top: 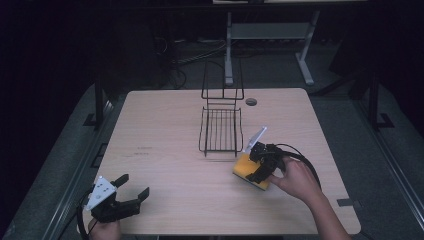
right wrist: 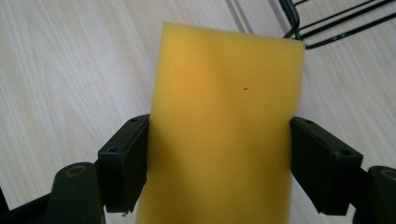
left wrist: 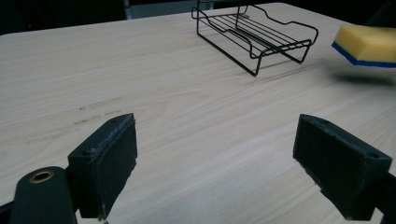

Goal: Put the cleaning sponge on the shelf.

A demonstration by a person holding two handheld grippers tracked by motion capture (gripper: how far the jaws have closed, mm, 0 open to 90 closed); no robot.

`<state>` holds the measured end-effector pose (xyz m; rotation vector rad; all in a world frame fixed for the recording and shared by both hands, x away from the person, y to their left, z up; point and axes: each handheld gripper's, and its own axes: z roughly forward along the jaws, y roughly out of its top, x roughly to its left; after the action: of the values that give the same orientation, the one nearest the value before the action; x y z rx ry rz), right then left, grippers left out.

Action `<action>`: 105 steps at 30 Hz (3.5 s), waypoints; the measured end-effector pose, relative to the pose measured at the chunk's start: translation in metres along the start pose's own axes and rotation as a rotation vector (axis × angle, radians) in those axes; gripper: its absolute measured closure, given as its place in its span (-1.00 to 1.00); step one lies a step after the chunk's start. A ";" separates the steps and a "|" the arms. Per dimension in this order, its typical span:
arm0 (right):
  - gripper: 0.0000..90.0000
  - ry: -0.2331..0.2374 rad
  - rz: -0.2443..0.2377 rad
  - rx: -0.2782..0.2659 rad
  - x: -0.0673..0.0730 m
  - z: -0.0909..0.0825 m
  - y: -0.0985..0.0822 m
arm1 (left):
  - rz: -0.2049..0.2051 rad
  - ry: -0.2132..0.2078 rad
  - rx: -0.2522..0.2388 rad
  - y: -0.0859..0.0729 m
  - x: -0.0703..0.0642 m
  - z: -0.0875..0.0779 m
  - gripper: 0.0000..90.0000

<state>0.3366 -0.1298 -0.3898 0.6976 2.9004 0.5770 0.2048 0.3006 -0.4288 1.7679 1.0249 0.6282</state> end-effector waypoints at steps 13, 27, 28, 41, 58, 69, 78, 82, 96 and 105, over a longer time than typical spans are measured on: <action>-0.44 -0.010 -0.038 -0.009 -0.011 -0.003 0.023 | 0.004 -0.013 0.009 0.000 -0.002 0.005 -0.71; -0.44 0.008 -0.082 -0.012 -0.013 0.002 0.048 | -0.002 -0.015 0.004 0.001 -0.001 0.004 -0.71; -0.44 0.005 -0.087 -0.005 -0.014 0.003 0.050 | -0.002 -0.016 0.004 0.001 -0.001 0.004 -0.71; -0.44 0.001 -0.113 -0.002 -0.018 0.007 0.067 | -0.006 -0.017 0.001 0.001 0.000 0.004 -0.71; -0.44 0.014 -0.149 0.013 -0.025 0.013 0.085 | -0.016 -0.016 -0.007 0.000 0.002 0.003 -0.71; -0.44 0.008 -0.177 0.025 -0.030 0.012 0.095 | -0.020 -0.017 -0.007 0.000 0.002 0.003 -0.71; -0.44 0.018 -0.200 0.045 -0.029 0.018 0.101 | -0.023 -0.016 -0.007 -0.001 0.003 0.002 -0.71; -0.44 0.025 -0.193 0.049 -0.032 0.021 0.101 | -0.023 -0.017 -0.008 0.000 0.003 0.002 -0.71; -0.44 0.063 -0.152 0.052 -0.046 0.029 0.106 | -0.022 -0.016 -0.010 0.000 0.004 0.002 -0.71; -0.44 0.067 -0.123 0.046 -0.055 0.030 0.108 | -0.028 -0.019 -0.012 0.000 0.004 0.001 -0.71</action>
<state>0.4359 -0.0556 -0.3757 0.5094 3.0009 0.5301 0.2080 0.3037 -0.4298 1.7433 1.0290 0.5982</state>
